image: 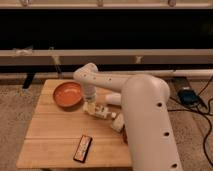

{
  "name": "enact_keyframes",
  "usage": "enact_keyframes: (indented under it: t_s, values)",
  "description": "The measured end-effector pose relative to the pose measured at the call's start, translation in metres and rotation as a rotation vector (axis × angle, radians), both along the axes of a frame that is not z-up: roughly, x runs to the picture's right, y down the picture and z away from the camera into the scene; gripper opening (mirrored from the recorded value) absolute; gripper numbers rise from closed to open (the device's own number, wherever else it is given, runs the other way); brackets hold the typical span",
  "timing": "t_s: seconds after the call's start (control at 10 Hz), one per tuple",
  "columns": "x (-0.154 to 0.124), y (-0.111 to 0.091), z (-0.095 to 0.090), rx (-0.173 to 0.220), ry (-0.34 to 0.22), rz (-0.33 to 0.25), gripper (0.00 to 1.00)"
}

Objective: Place the bottle in the ceramic bowl

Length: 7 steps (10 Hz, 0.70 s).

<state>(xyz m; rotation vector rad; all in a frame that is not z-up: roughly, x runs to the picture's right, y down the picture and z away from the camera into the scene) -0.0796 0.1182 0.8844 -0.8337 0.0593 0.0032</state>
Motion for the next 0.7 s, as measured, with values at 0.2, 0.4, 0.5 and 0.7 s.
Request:
enact_keyframes:
  t_s: [0.2, 0.4, 0.5, 0.7]
  values:
    - [0.001, -0.011, -0.009, 0.012, -0.011, -0.014, 0.0]
    - [0.003, -0.033, -0.022, 0.026, -0.044, -0.045, 0.0]
    - [0.006, -0.048, -0.026, 0.034, -0.059, -0.065, 0.0]
    - [0.004, -0.076, -0.026, 0.046, -0.087, -0.125, 0.0]
